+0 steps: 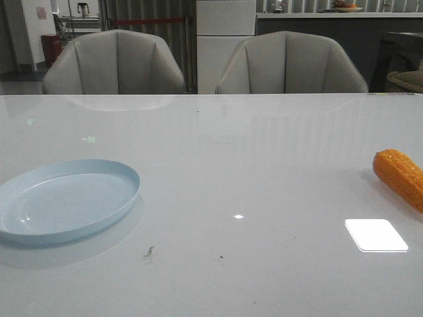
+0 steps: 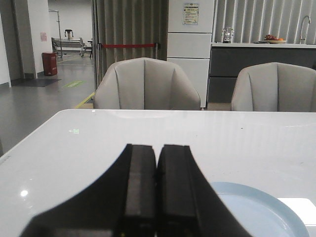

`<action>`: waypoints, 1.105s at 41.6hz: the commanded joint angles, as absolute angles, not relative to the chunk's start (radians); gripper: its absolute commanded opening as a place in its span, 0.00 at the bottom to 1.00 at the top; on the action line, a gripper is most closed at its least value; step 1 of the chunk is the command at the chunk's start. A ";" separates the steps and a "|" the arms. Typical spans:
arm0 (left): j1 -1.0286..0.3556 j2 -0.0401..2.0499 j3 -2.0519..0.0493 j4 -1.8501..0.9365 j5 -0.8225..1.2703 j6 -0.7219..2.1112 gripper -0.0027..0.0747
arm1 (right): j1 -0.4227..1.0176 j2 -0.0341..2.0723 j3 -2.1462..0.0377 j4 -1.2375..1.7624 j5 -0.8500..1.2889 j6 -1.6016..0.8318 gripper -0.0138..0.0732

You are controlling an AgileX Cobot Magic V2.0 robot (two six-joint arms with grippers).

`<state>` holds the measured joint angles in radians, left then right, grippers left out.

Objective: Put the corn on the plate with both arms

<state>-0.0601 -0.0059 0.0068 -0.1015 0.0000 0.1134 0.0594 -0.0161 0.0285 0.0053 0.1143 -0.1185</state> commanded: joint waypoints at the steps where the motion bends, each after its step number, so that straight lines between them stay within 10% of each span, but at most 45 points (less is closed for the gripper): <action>1: -0.059 -0.023 0.044 -0.109 -0.081 0.114 0.15 | 0.052 -0.034 0.007 0.008 0.032 -0.126 0.22; 46: -0.059 -0.023 0.016 -0.109 -0.268 0.114 0.15 | 0.052 -0.034 0.005 0.018 -0.121 -0.109 0.22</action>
